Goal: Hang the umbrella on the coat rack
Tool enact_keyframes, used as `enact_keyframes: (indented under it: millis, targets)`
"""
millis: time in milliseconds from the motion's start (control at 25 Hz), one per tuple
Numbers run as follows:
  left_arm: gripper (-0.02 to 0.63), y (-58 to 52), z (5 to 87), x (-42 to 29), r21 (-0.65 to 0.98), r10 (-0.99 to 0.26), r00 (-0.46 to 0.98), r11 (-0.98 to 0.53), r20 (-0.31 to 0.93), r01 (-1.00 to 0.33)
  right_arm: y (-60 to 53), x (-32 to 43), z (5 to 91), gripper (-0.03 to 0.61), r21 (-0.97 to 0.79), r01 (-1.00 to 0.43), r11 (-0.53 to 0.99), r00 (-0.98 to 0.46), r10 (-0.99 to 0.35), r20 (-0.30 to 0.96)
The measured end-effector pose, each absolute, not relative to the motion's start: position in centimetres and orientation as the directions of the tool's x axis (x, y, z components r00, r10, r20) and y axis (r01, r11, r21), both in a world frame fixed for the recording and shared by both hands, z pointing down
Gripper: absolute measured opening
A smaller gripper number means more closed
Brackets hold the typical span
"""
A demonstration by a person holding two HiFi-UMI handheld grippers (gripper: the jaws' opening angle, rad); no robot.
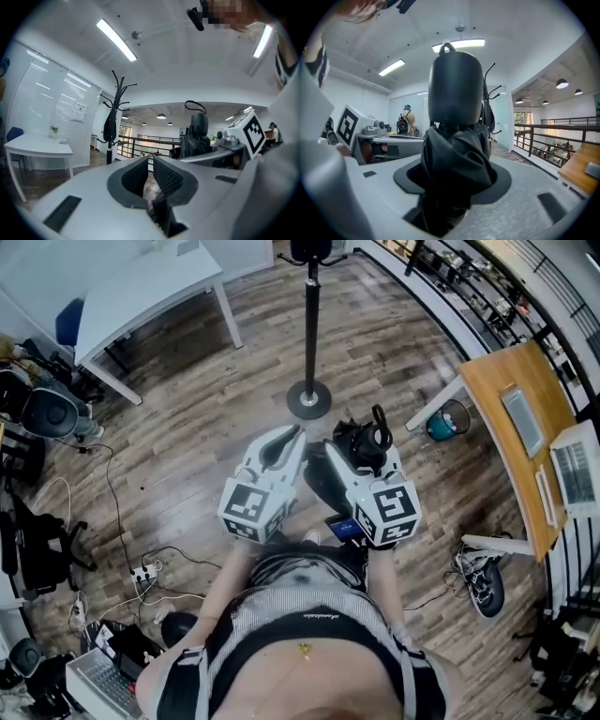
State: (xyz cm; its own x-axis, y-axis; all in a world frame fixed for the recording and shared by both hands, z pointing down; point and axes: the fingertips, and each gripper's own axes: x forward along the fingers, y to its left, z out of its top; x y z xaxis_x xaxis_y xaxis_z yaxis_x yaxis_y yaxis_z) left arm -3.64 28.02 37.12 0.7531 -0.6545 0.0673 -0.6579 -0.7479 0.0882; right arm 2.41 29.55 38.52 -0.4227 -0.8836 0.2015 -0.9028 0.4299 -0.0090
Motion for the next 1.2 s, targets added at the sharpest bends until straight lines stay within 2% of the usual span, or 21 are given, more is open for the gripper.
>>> enact_keyframes:
  millis: [400,520,1200]
  targets:
    - [0.013,28.6,37.4,-3.8,0.099,-0.711,0.702,-0.697,0.031,-0.71,30.3,2.8,39.8,0.238,-0.002,-0.884,0.467,-0.453,-0.857,0.245]
    - [0.083,28.4,37.6,-3.8,0.112,-0.705,0.708,-0.701,0.042,-0.705,30.0,3.0,40.2,0.239,-0.003,-0.882,0.471,-0.455,-0.85,0.266]
    - [0.077,16.6,38.0,-3.9,0.143,-0.635,0.772,-0.761,0.039,-0.633,18.8,0.9,41.4,0.239,0.02,-0.891,0.453,-0.425,-0.85,0.312]
